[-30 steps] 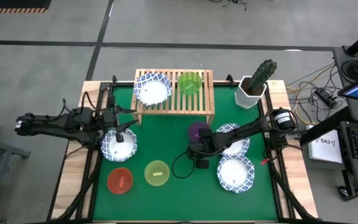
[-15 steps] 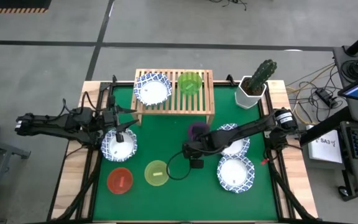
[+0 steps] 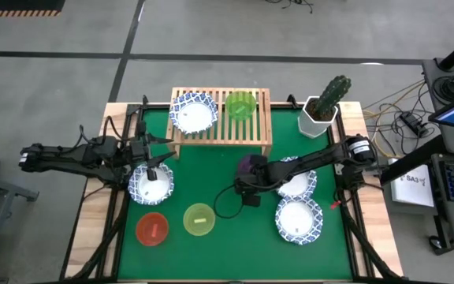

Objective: Place and stack bowls onto a shelf
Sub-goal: Stack the purple bowl on top of the green bowl on the shelf

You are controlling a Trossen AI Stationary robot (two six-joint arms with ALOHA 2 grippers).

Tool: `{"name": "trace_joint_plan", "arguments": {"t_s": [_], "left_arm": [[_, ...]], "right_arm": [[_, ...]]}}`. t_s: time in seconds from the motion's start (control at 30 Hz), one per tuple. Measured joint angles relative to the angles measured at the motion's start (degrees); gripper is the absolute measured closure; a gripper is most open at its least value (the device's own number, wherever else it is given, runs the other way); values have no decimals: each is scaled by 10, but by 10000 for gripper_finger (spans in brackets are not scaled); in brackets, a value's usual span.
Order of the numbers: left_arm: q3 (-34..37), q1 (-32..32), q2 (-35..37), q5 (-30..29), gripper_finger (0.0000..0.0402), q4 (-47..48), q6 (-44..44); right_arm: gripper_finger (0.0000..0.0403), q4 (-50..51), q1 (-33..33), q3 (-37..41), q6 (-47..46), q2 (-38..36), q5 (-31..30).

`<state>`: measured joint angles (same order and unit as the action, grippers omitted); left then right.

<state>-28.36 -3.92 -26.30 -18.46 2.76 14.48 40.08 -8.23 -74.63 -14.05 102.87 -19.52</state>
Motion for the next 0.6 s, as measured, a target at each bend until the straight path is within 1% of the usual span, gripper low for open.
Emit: {"name": "trace_joint_plan", "arguments": {"t_s": [0.17, 0.37, 0.5, 0.6], "left_arm": [[0, 0, 0, 0, 242, 0, 0], [0, 0, 0, 0, 242, 0, 0], [0, 0, 0, 0, 242, -1, 0], [0, 0, 0, 0, 242, -1, 0]], "right_arm": [[294, -32, 6, 29, 1, 1, 4], [379, -48, 5, 38, 11, 2, 28], [392, -44, 0, 29, 14, 2, 44], [394, -45, -4, 3, 27, 1, 85]]}}
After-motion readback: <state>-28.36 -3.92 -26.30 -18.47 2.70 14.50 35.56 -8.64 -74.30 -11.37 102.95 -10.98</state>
